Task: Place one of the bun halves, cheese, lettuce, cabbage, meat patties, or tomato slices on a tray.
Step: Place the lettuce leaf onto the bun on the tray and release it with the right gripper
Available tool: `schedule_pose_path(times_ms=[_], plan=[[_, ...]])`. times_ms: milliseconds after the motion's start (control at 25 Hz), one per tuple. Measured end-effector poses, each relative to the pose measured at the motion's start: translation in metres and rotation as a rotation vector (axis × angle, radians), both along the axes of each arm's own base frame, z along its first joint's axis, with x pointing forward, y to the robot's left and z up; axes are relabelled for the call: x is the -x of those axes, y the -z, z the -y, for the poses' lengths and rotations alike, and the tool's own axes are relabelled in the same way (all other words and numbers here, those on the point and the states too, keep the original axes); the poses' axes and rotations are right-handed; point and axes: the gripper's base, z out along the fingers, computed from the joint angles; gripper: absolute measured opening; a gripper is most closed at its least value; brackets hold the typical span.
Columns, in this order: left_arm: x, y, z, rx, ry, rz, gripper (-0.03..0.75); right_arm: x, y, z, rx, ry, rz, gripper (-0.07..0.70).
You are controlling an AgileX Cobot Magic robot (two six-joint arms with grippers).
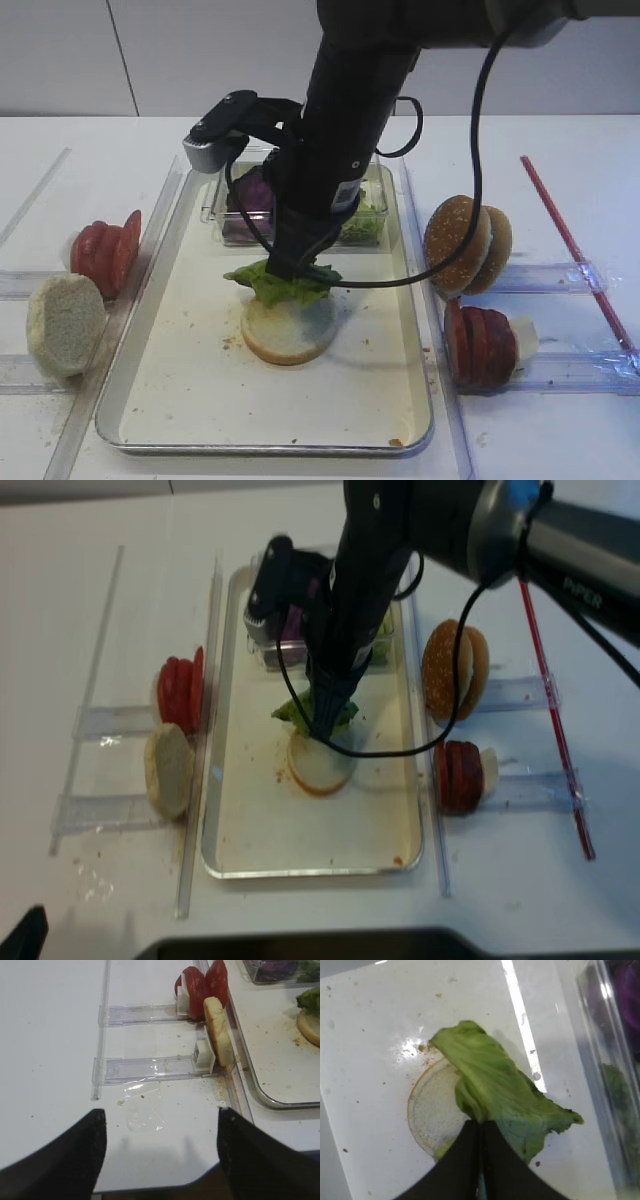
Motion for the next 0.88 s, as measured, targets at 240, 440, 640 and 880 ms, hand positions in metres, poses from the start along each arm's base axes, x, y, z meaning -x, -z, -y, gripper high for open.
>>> schedule_pose_path(times_ms=[240, 440, 640, 880], plan=[[0.0, 0.0, 0.0, 0.0, 0.0, 0.0, 0.437, 0.004, 0.013, 0.001, 0.057, -0.024, -0.097, 0.048], [0.0, 0.0, 0.0, 0.0, 0.0, 0.0, 0.437, 0.006, 0.015, 0.001, 0.059, -0.027, -0.133, 0.048], [0.0, 0.0, 0.0, 0.0, 0.0, 0.0, 0.437, 0.007, 0.015, -0.001, 0.044, -0.023, -0.144, 0.048], [0.0, 0.0, 0.0, 0.0, 0.0, 0.0, 0.437, 0.007, 0.015, -0.001, 0.04, -0.022, -0.147, 0.048]])
